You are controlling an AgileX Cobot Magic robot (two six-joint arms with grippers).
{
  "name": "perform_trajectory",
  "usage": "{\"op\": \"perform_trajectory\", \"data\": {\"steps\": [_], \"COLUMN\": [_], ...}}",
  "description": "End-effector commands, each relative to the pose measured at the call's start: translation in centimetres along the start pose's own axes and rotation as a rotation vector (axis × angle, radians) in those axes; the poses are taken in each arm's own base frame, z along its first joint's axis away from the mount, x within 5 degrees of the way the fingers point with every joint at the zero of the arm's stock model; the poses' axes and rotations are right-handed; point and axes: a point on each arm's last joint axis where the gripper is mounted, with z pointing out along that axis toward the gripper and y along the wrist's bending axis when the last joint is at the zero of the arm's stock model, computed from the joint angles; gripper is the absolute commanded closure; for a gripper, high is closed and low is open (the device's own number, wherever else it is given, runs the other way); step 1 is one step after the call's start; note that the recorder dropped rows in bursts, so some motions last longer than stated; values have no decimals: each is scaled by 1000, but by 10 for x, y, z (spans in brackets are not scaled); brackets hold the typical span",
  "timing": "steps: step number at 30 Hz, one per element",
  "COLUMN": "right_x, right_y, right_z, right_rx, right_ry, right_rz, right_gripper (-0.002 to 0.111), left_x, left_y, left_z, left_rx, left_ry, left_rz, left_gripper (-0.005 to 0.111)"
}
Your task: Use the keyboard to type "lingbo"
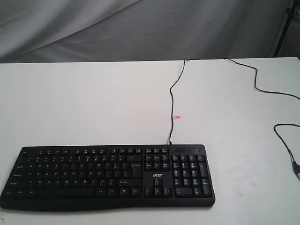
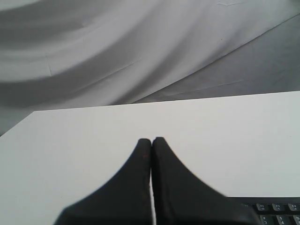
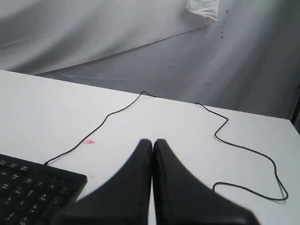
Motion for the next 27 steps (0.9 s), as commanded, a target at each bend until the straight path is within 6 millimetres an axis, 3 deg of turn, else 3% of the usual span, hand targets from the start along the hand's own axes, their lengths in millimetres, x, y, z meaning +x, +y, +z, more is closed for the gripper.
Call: {"op": "perform_trajectory", "data": {"steps": [1, 7, 13, 18, 27], "right_x": [-28, -89, -133, -141, -128], "right_y": [-3, -9, -6, 1, 24], "right_z": [-9, -31, -26, 2, 48], "right_rx": [6, 11, -89, -171, -304], "right_ry": [-14, -4, 149, 313, 523], "right_rz": [16, 18, 127, 155, 177], "right_gripper": [108, 108, 108, 108, 108], "left_x": [1, 1, 1, 1, 1], "left_y": [0, 0, 0, 0, 0], "left_z": [1, 1, 1, 1, 1], "left_rx": [4, 4, 4, 4, 4], "left_ry": [3, 3, 3, 3, 3], "left_rz": [-3, -3, -3, -3, -3], "left_gripper": [106, 106, 106, 106, 106]}}
